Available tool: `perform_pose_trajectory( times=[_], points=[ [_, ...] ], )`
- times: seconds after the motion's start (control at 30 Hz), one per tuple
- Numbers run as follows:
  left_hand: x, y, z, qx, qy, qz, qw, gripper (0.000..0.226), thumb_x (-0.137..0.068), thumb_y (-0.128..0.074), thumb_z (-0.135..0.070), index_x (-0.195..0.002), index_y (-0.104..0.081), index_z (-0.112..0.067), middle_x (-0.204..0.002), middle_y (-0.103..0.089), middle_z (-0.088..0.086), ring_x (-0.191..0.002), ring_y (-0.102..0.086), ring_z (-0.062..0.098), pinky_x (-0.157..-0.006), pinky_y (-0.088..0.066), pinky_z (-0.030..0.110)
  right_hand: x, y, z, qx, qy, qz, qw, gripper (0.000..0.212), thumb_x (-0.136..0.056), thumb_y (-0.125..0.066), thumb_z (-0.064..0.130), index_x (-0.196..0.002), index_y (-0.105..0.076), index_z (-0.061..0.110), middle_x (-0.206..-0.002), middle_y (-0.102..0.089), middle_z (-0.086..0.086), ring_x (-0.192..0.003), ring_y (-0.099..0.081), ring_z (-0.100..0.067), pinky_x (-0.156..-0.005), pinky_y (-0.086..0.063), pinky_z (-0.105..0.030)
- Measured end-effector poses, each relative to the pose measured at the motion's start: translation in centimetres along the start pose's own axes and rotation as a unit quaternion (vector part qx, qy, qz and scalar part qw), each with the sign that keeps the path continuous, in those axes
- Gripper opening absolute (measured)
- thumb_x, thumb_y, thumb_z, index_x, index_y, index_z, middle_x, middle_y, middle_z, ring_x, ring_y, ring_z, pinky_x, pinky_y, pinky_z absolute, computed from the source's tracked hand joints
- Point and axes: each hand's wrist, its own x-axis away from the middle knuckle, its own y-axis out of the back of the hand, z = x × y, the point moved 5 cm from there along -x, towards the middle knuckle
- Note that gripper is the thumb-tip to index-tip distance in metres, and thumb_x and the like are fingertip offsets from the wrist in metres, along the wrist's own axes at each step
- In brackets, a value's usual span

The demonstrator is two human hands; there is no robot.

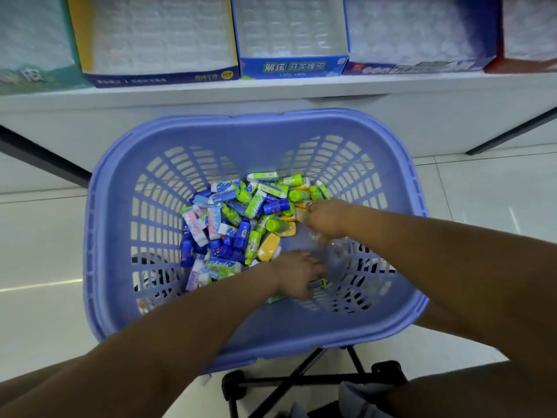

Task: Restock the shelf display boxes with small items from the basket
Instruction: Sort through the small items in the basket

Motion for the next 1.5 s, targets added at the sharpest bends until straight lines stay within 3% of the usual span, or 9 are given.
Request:
perform_pose_trajectory(
  times=[0.17,0.4,0.67,0.8,0.9,1.0,1.17,1.37,1.5],
  points=[
    [-0.2,-0.3,0.8,-0.053,0.017,0.023,0.998,0.037,-0.094,-0.047,-0.042,-0.125,-0.055,-0.022,-0.131,-0.05,0.004,-0.126,-0.038,0.025,-0.105,-0.031,0.038,1.2,-1.8,-1.1,0.027,-0.01,0.026,0.999,0.053,-0.087,-0.063,0.038,-0.132,-0.045,0.018,-0.134,-0.045,-0.008,-0.128,-0.036,-0.026,-0.1,-0.039,-0.038],
    [1.0,0.8,1.3,0.021,0.048,0.174,0.983,0.033,-0.085,-0.065,-0.026,-0.119,-0.064,-0.023,-0.121,-0.063,-0.001,-0.117,-0.048,0.025,-0.093,-0.047,0.04,0.5,-2.5,-0.2,-0.018,-0.028,0.016,0.999,0.077,-0.075,-0.071,0.05,-0.136,-0.04,0.016,-0.135,-0.041,-0.011,-0.126,-0.034,-0.029,-0.099,-0.036,-0.039],
    [2.2,2.4,0.0,-0.027,0.063,0.219,0.973,0.023,-0.087,-0.059,-0.025,-0.097,-0.068,-0.006,-0.093,-0.068,0.007,-0.081,-0.059,0.026,-0.063,-0.045,0.031,-0.3,-2.1,0.0,-0.066,-0.035,-0.052,0.996,0.072,-0.078,-0.068,0.048,-0.139,-0.037,0.026,-0.144,-0.028,-0.015,-0.129,-0.031,-0.034,-0.1,-0.036,-0.044],
    [4.4,2.1,2.3,-0.009,0.136,0.274,0.952,0.031,-0.09,-0.057,-0.037,-0.105,-0.065,-0.011,-0.102,-0.066,0.004,-0.084,-0.064,0.024,-0.071,-0.051,0.037,-1.0,-2.5,1.3,-0.075,-0.034,-0.081,0.993,0.05,-0.086,-0.058,0.047,-0.13,-0.047,0.026,-0.134,-0.04,-0.013,-0.123,-0.036,-0.033,-0.093,-0.039,-0.04],
    [4.8,1.9,3.1,0.022,0.143,0.238,0.96,0.031,-0.088,-0.058,-0.035,-0.108,-0.067,-0.013,-0.109,-0.066,0.005,-0.099,-0.062,0.026,-0.077,-0.051,0.037,-1.5,-3.0,2.5,-0.099,-0.05,-0.062,0.992,0.036,-0.092,-0.052,0.029,-0.125,-0.05,0.015,-0.135,-0.04,-0.019,-0.116,-0.047,-0.034,-0.086,-0.044,-0.038],
    [4.4,2.1,3.1,0.048,0.152,0.21,0.964,0.033,-0.087,-0.061,-0.033,-0.107,-0.067,-0.007,-0.101,-0.066,0.007,-0.09,-0.06,0.027,-0.07,-0.045,0.034,-1.4,-2.8,2.7,-0.127,-0.056,-0.027,0.99,0.039,-0.088,-0.058,0.02,-0.125,-0.05,0.009,-0.141,-0.033,-0.022,-0.115,-0.051,-0.036,-0.084,-0.047,-0.039],
    [4.3,2.9,3.8,0.181,0.218,0.184,0.941,0.031,-0.086,-0.065,-0.033,-0.1,-0.068,-0.005,-0.098,-0.069,0.011,-0.078,-0.058,0.02,-0.071,-0.048,0.033,-1.0,-2.2,2.4,-0.165,-0.053,-0.013,0.985,0.031,-0.085,-0.062,0.009,-0.115,-0.061,0.005,-0.122,-0.058,-0.016,-0.111,-0.056,-0.033,-0.085,-0.047,-0.036],
    [4.9,5.6,4.6,0.351,0.303,0.115,0.878,0.025,-0.087,-0.064,-0.021,-0.106,-0.065,-0.004,-0.09,-0.065,0.007,-0.076,-0.063,0.017,-0.074,-0.054,0.03,0.7,-0.6,0.8,-0.288,-0.093,-0.041,0.952,0.03,-0.086,-0.062,0.026,-0.106,-0.063,0.003,-0.109,-0.064,-0.018,-0.104,-0.059,-0.031,-0.08,-0.046,-0.032],
    [5.3,10.6,3.2,0.473,0.255,0.001,0.843,0.017,-0.086,-0.068,-0.022,-0.098,-0.061,-0.011,-0.074,-0.061,-0.003,-0.067,-0.058,0.008,-0.068,-0.051,0.022,3.7,3.3,-1.4,-0.451,-0.088,-0.161,0.873,0.02,-0.08,-0.067,0.031,-0.084,-0.063,0.012,-0.083,-0.06,-0.008,-0.08,-0.055,-0.02,-0.068,-0.039,-0.027]
  ],
)
